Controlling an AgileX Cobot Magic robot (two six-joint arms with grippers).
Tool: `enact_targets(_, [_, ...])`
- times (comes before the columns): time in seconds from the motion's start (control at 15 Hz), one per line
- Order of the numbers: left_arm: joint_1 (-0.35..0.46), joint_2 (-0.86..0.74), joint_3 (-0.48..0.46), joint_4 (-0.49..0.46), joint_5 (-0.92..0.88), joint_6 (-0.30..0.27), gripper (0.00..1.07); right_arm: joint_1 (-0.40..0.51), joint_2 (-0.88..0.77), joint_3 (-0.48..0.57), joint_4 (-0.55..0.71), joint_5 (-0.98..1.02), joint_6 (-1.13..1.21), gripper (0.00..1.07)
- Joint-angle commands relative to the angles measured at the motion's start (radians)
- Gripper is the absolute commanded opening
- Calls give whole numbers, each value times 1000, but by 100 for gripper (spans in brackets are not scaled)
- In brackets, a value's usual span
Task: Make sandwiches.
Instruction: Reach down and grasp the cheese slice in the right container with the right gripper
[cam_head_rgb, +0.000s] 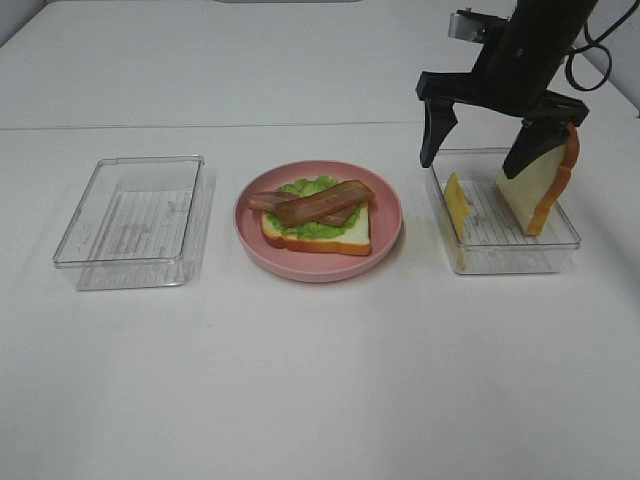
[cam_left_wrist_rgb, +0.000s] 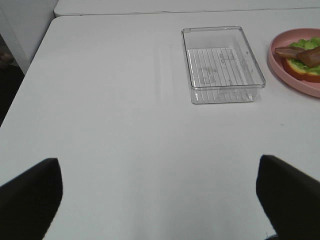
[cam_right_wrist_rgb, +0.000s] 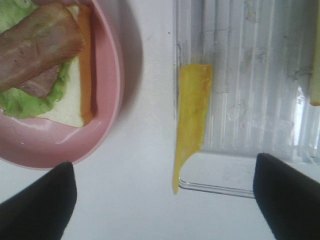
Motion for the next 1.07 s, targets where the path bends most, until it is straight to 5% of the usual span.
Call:
enact_targets(0.07, [1, -14, 2, -1, -4, -6, 98, -3, 41, 7, 24, -24, -25, 92])
enact_targets(0.4, [1, -14, 2, -1, -4, -6, 98, -3, 111, 7, 21, -56, -27, 90])
enact_targets(0.67, [1, -14, 2, -1, -4, -6, 98, -3, 115, 7, 24, -76, -28, 74])
enact_targets(0.93, [1, -14, 2, -1, -4, -6, 98, -3, 128, 7, 24, -50, -31, 71])
enact_targets(1.07, [1, -14, 2, -1, -4, -6, 98, -3, 132, 7, 24, -50, -36, 52])
